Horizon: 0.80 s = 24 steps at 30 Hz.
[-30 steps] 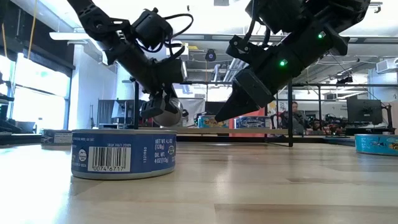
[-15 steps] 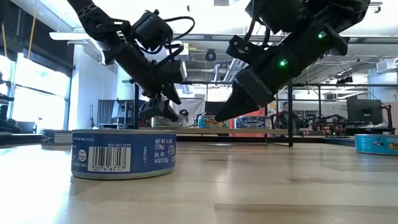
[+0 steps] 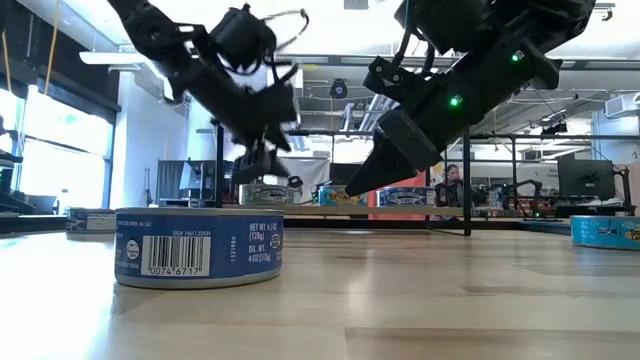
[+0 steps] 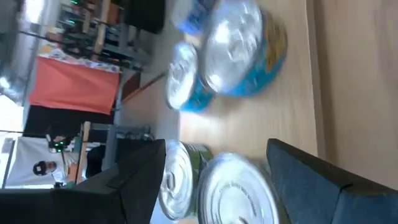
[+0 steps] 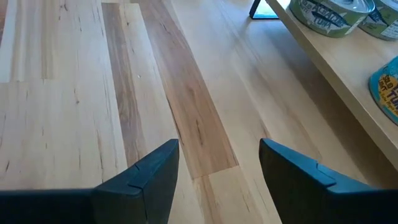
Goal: Stack canned seafood by type on shelf
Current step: Put the green tuna can aligned with the other green tuna can on the shelf, then stack the light blue tuna can on top of the light blue tuna can on the shelf
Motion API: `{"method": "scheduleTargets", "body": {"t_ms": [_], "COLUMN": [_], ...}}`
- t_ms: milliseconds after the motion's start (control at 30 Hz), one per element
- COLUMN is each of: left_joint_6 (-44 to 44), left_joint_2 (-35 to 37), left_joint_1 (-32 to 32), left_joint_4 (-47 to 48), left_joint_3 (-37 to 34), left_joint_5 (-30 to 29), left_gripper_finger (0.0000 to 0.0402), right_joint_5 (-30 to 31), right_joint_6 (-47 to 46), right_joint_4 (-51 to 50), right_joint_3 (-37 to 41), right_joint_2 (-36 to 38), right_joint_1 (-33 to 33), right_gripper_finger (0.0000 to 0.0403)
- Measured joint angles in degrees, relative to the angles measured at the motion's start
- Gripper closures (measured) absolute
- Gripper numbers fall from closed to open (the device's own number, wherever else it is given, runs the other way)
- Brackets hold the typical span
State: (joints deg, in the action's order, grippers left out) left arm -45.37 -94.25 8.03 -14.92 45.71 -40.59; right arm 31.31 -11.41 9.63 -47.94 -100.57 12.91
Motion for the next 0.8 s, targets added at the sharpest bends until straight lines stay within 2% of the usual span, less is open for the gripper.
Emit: {"method": "scheduleTargets", "body": {"t_ms": [200,267,333,433,500,567,700,800], "left_joint_6": [7.0,10.4,15.2,23.9,29.0,32.8,37.5,40.4], "left_joint_2": [4.4,6.7,9.4,13.9,16.4,18.6,21.8,22.5], "left_joint_1": [-6.4,-8.0,-8.8,-9.0,-9.1,-9.4,-10.4,-11.9], "left_joint_4": [0.7,1.7,5.3,16.2,24.0,29.7,30.8,30.7], "left_joint_3": [0.1,0.1,0.8,4.0,6.9,8.8,8.4,6.2], "left_joint_5": [-7.1,-7.7,-7.7,-7.5,-5.0,0.4,10.7,12.5], "left_gripper_finger": [0.0129,0.0130,0.0138,0.0160,0.0179,0.0200,0.0239,0.0261], "right_joint_5": [1.7,2.0,2.2,3.1,4.3,6.7,11.2,12.2], "right_joint_6": [0.5,0.7,0.3,-1.7,-3.1,-4.1,-4.6,-5.0], "right_joint_4": [-0.8,-1.5,-3.5,-7.9,-11.5,-15.3,-21.8,-26.4], "right_joint_3": [0.0,0.0,0.0,0.1,0.1,0.1,0.1,0.1], "right_joint_2": [0.0,0.0,0.4,3.1,5.9,9.3,16.8,21.9], "right_joint_1": [0.0,0.0,0.3,1.6,3.0,4.8,9.5,13.7], "right_gripper_finger": [0.0187,0.0187,0.0187,0.0187,0.0187,0.0187,0.0187,0.0187]}}
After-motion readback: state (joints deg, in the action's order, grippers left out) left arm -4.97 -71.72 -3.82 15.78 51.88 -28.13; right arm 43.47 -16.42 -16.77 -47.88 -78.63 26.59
